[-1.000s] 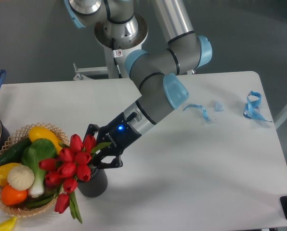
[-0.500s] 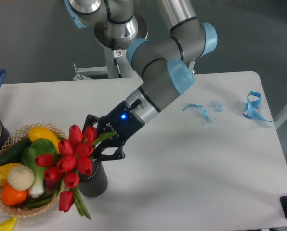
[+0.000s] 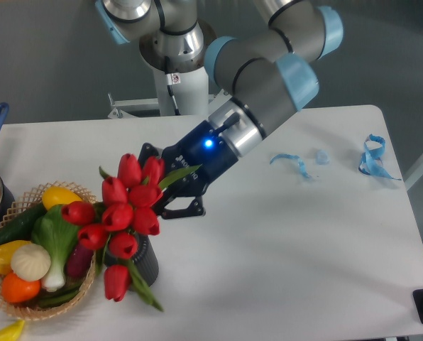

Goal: Pick up the flowers from the vase
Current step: 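Lift the tulip bunch up out of the vase and away from it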

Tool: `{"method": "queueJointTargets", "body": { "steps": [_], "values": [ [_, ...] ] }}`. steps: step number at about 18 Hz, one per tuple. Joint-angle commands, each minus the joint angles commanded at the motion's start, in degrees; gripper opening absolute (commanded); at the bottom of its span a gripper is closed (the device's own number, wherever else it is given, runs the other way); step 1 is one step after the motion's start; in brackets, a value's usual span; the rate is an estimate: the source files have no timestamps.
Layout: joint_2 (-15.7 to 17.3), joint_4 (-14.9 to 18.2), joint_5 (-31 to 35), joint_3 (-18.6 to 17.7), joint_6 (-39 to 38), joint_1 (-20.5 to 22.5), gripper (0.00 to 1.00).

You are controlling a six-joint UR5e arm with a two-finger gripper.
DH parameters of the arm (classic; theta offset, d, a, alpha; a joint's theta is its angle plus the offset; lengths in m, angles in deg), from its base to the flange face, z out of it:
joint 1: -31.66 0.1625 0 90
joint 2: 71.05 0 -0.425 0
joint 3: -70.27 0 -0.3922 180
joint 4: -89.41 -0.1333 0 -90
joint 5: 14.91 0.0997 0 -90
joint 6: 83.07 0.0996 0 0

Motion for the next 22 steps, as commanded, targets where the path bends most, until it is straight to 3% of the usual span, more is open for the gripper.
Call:
{"method": "queueJointTargets", "body": {
  "steps": [7, 11, 16, 19, 22],
  "values": [
    [-0.09, -0.09, 0.17, 2.63, -1.50, 2.81, 0.00],
    [-0.88, -0.44, 4.01, 5.54, -1.14, 4.48, 0.00],
    [-0.35, -0.35, 23.78, 5.98, 4.56, 4.75, 0.00],
    [0.79, 0.00, 35.64, 4.14, 7.99, 4.58, 0.00],
    [3.07, 1.32, 49.87, 1.16, 6.07, 4.31, 0.00]
  ]
}}
